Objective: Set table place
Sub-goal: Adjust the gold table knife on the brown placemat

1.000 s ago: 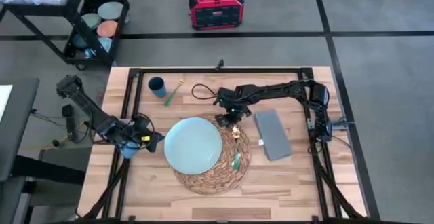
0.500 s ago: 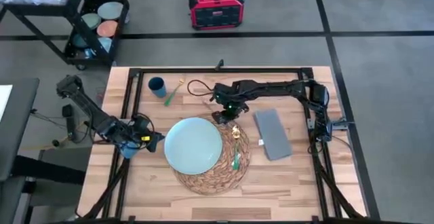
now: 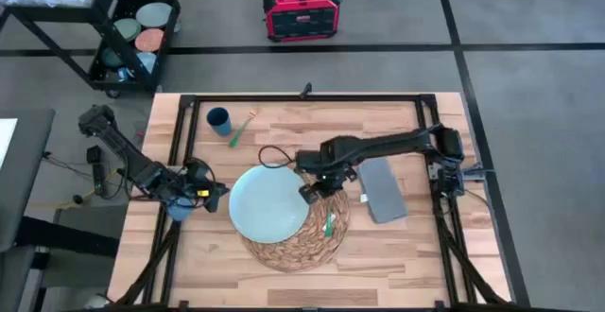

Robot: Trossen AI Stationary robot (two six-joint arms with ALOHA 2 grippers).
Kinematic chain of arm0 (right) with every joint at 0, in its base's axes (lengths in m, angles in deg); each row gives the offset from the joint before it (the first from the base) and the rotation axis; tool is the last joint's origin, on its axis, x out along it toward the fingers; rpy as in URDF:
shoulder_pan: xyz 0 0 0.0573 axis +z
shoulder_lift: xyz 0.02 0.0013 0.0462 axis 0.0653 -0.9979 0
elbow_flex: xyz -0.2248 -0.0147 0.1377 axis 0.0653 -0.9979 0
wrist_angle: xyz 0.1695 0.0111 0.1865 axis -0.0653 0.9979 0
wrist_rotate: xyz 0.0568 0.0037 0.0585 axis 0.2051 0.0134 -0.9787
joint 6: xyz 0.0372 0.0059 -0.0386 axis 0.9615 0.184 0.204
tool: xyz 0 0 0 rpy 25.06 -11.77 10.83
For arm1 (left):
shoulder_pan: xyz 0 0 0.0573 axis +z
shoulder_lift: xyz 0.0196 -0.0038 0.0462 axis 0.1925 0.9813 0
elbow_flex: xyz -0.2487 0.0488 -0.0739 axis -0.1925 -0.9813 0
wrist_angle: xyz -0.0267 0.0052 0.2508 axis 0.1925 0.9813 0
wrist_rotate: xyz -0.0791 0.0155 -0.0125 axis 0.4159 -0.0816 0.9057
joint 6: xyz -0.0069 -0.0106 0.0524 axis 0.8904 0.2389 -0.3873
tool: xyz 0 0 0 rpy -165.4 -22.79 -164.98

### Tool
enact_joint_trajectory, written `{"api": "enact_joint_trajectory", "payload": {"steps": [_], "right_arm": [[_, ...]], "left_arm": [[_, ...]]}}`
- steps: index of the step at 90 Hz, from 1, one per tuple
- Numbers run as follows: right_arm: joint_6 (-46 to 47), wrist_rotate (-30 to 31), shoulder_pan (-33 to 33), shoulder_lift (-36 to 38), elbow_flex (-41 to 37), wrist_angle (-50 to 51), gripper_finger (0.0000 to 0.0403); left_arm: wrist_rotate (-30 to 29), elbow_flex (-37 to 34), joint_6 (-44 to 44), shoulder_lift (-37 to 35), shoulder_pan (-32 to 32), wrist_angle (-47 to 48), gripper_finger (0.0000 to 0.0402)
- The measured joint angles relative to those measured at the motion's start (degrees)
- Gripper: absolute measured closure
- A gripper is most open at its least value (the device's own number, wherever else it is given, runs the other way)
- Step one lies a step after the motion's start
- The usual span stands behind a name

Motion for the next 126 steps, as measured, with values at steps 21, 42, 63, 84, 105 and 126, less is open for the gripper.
{"api": "enact_joint_trajectory", "payload": {"steps": [21, 42, 63, 84, 105, 126], "right_arm": [[4.0, 1.4, 3.0, 0.3, 0.0, -2.8, 0.0403], [-0.5, 3.6, 3.4, 0.2, 0.0, -4.0, 0.0403], [-3.3, 4.7, 3.5, -0.6, 0.0, -3.6, 0.0364], [-1.1, 7.1, 4.2, -1.2, -3.9, -2.8, 0.0314], [0.3, 6.6, 4.1, -1.3, -7.8, -6.0, 0.0305], [2.0, 6.4, 4.7, -1.3, -10.0, -13.3, 0.0305]], "left_arm": [[0.0, 0.0, -0.6, 0.0, 0.0, 0.0, 0.0283], [0.0, 0.0, -0.6, 0.0, 0.0, -0.1, 0.0283], [0.0, 0.0, -0.8, 0.0, 0.0, -0.4, 0.0283], [0.0, 0.0, -0.8, 0.0, 0.0, -0.4, 0.0283], [0.0, 0.0, -0.7, 0.0, 0.0, -0.4, 0.0283], [0.1, 0.0, -0.6, 0.0, 0.0, -0.5, 0.0283]]}}
